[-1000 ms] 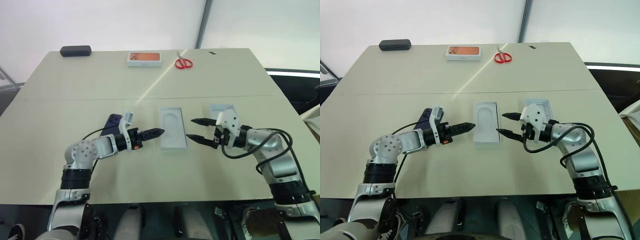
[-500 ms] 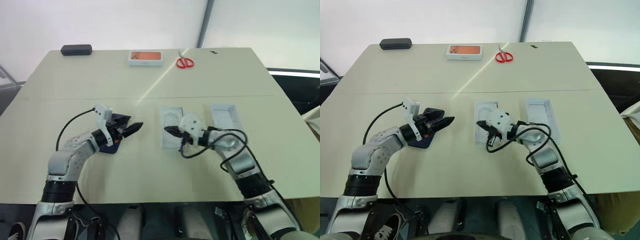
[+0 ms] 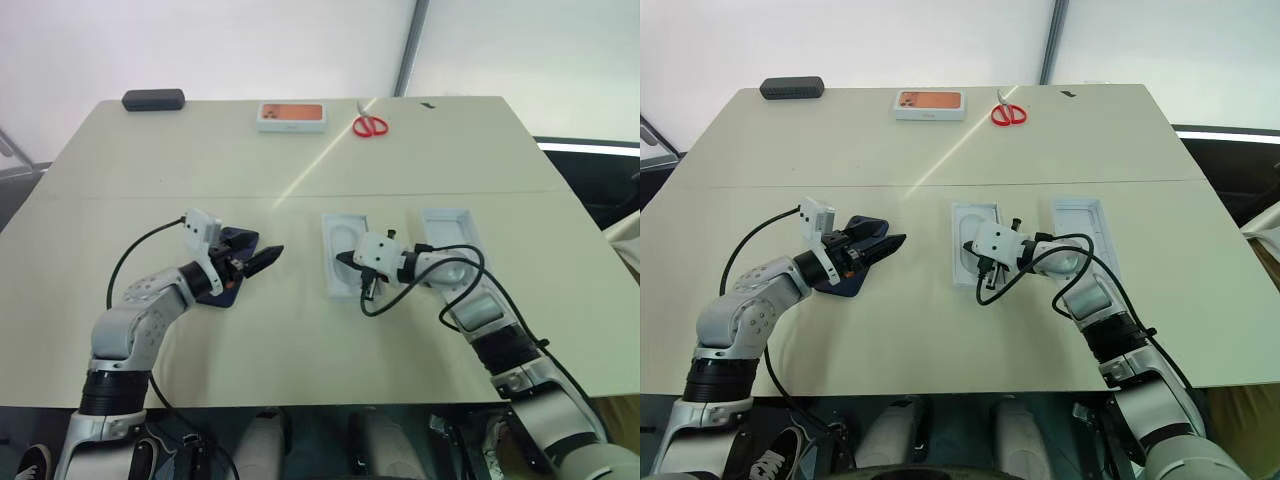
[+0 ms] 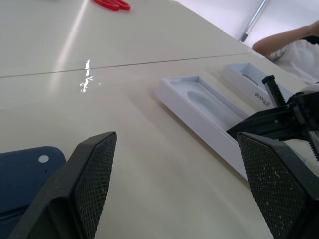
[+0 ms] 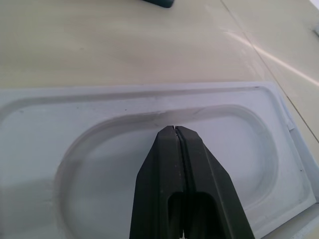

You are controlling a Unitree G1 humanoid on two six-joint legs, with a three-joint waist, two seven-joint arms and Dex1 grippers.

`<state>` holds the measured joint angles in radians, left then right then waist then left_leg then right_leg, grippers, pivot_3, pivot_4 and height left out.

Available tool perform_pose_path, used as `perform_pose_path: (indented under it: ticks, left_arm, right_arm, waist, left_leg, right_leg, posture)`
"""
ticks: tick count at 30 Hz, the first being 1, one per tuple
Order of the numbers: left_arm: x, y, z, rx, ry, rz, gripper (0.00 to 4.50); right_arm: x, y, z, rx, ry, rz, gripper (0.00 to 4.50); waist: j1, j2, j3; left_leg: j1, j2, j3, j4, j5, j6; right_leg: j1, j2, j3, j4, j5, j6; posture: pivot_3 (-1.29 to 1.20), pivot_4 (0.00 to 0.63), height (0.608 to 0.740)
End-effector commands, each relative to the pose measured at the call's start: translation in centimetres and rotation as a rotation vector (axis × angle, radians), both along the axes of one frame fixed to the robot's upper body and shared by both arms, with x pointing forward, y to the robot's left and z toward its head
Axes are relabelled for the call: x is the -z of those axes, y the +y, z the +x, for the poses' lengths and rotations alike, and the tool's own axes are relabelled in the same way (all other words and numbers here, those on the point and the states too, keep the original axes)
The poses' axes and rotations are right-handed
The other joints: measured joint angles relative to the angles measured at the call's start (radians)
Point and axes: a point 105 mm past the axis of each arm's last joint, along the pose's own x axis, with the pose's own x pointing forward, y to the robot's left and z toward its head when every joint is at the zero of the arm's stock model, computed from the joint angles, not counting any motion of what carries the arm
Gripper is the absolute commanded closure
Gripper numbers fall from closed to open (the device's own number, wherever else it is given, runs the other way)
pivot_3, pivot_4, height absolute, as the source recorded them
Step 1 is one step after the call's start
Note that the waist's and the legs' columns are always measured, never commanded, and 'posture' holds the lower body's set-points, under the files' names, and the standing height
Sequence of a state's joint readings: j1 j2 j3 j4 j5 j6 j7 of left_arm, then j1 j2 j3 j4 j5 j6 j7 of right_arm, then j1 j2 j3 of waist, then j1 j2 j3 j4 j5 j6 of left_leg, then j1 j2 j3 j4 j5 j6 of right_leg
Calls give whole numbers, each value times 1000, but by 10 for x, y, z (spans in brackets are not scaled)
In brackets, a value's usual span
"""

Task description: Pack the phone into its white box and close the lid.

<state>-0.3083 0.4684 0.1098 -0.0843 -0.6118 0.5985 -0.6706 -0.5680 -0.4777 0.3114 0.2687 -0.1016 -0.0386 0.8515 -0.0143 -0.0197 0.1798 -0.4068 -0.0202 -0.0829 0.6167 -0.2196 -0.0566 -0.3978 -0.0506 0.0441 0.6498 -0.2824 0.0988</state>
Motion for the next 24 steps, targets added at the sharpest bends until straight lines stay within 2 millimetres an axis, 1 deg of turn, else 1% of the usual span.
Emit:
perform_pose_path:
  ticks: [1,8,11,13,14,18,21,24]
  left_arm:
    - [-12,2,0,-11,-57,-1,389]
    - [-11,0,3,-10,-57,7,389]
    - [-11,0,4,-11,-56,12,389]
    - [-11,0,4,-11,-56,11,389]
    - [-11,0,4,-10,-55,9,389]
    - [-11,-1,5,-10,-54,10,389]
    - [-10,-2,4,-11,-53,11,389]
    - [-10,-2,4,-10,-54,13,389]
  right_arm:
    - [-10,-3,5,-1,-24,-7,4480]
    - [-26,17,-3,-53,-57,37,4480]
    - [-35,23,-3,-57,-79,60,4480]
    - [-37,26,-4,-56,-75,74,4480]
    - [-35,26,-4,-58,-69,71,4480]
    - [-16,25,-9,-77,-50,-2,4480]
    - [1,19,-8,-62,-35,-78,4480]
    - [10,13,-7,-51,-38,-116,4480]
  waist:
    - [0,0,0]
    - [-6,0,0]
    - [-4,0,0]
    - [-3,0,0]
    - [-3,0,0]
    - [-1,0,0]
    - [-2,0,0]
    - [-3,0,0]
  left_leg:
    - [0,0,0,0,0,0]
    - [0,1,-1,0,0,0]
    - [0,1,-1,0,0,0]
    - [0,1,-1,0,0,0]
    - [0,0,-1,0,0,0]
    - [0,0,-1,1,0,0]
    - [0,0,-1,1,0,0]
    - [0,0,-1,1,0,0]
  right_leg:
    - [0,0,0,0,0,0]
    - [-1,1,0,1,0,0]
    - [-1,1,0,2,0,0]
    - [-1,1,0,2,0,0]
    - [-1,1,0,2,0,0]
    - [-1,1,0,2,0,0]
    - [-1,1,0,2,0,0]
    - [-1,1,0,2,0,0]
  posture:
    - [0,150,740]
    - [0,150,740]
    - [0,150,740]
    - [0,150,740]
    - [0,150,740]
    - [0,150,740]
    - [0,150,740]
    - [0,150,740]
